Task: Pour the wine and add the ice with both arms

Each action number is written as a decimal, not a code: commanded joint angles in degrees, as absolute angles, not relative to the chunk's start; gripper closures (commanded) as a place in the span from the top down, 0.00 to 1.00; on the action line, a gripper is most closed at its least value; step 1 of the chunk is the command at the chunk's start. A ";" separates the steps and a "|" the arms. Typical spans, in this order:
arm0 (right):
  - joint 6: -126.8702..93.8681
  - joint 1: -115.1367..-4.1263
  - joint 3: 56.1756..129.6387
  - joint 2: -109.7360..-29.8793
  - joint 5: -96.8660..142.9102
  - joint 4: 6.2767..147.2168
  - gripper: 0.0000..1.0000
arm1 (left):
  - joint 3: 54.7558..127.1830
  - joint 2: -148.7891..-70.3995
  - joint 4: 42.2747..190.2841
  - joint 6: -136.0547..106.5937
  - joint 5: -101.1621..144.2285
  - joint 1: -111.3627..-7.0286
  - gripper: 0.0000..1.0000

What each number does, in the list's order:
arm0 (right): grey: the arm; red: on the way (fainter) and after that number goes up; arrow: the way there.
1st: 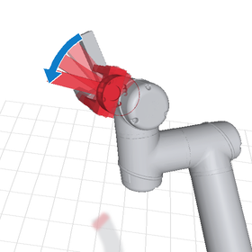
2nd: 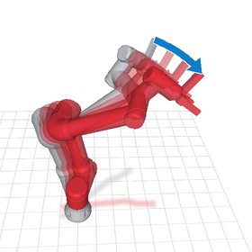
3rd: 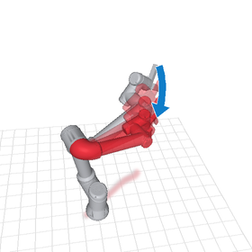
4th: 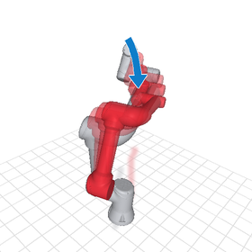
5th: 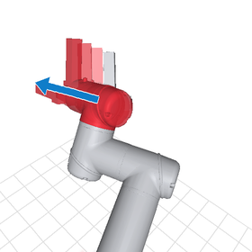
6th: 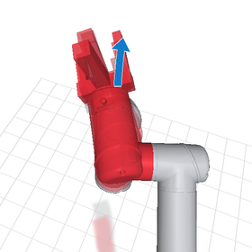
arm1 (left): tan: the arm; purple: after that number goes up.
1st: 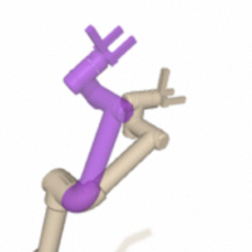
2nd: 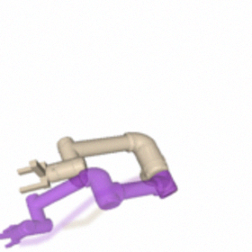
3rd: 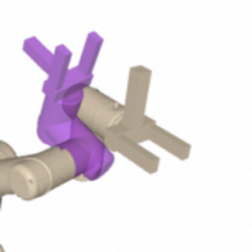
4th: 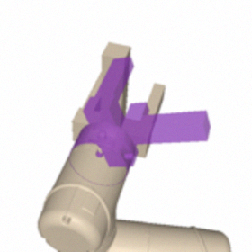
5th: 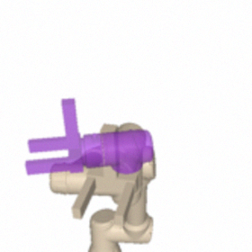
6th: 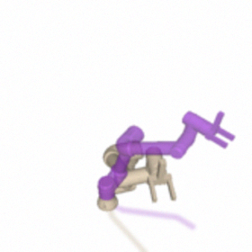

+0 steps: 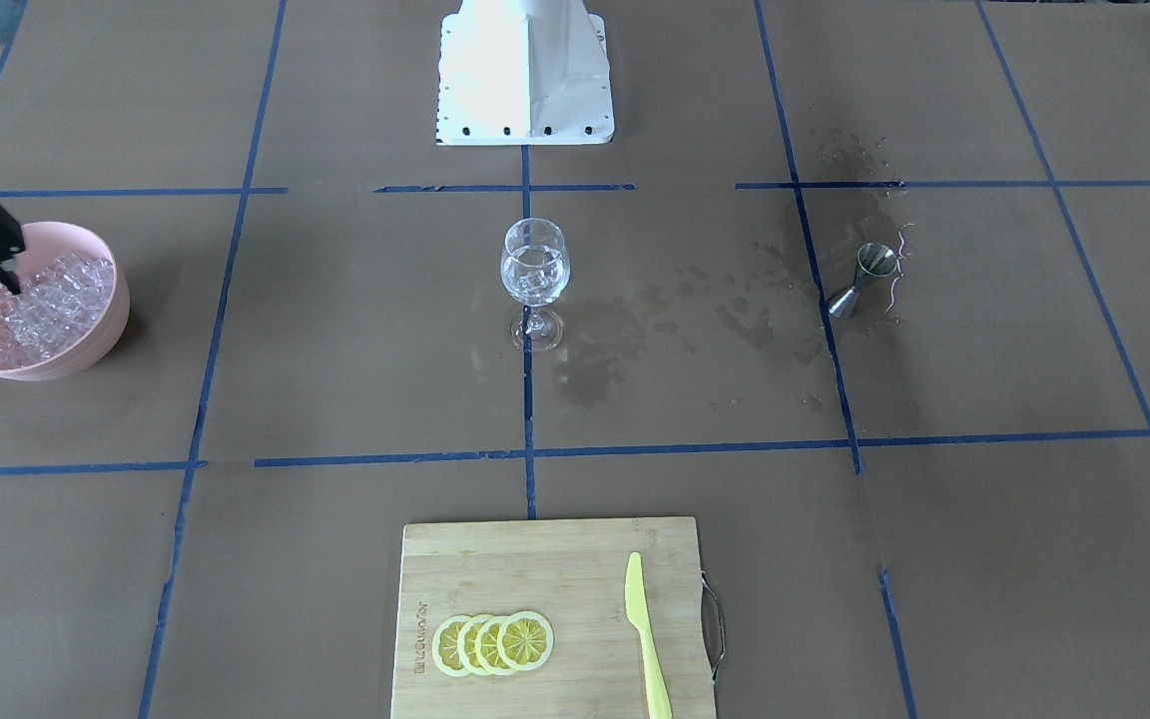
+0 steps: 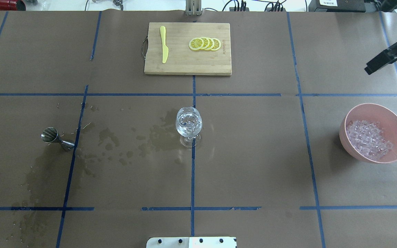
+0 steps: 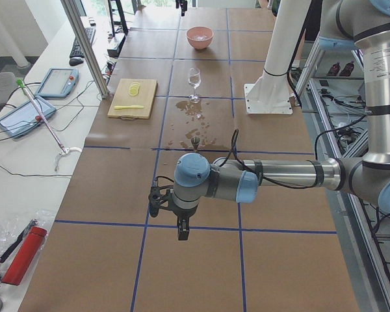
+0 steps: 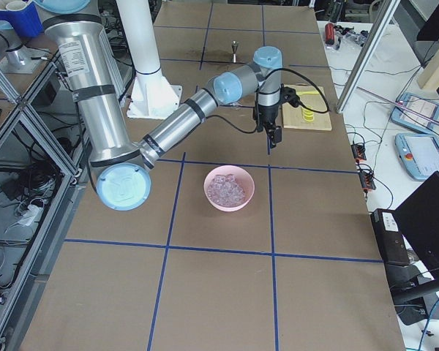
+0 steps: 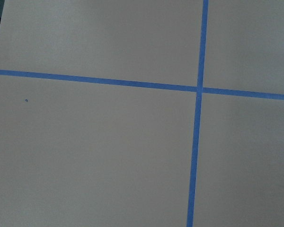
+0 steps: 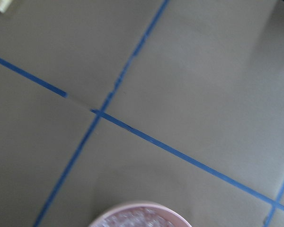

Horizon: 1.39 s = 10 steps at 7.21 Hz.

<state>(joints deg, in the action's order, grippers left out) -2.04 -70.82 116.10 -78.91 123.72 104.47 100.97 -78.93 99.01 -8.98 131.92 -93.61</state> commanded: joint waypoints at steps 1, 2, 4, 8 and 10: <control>4.21 -81.16 115.06 -92.40 124.72 101.70 1.00 | 101.07 -78.93 98.97 -8.96 131.92 -93.60 1.00; 4.57 -85.30 112.70 -95.07 124.80 101.60 1.00 | 101.07 -79.01 99.05 -8.96 131.92 -93.60 1.00; 4.57 -85.78 109.35 -97.20 126.55 101.60 1.00 | 101.07 -79.01 99.05 -8.96 132.01 -93.60 1.00; 4.39 -86.22 107.66 -97.12 132.01 101.25 1.00 | 100.99 -79.01 99.05 -8.88 133.42 -93.60 1.00; 4.57 -86.22 107.49 -97.03 131.84 101.34 1.00 | 100.99 -79.01 98.96 -8.96 135.26 -93.52 1.00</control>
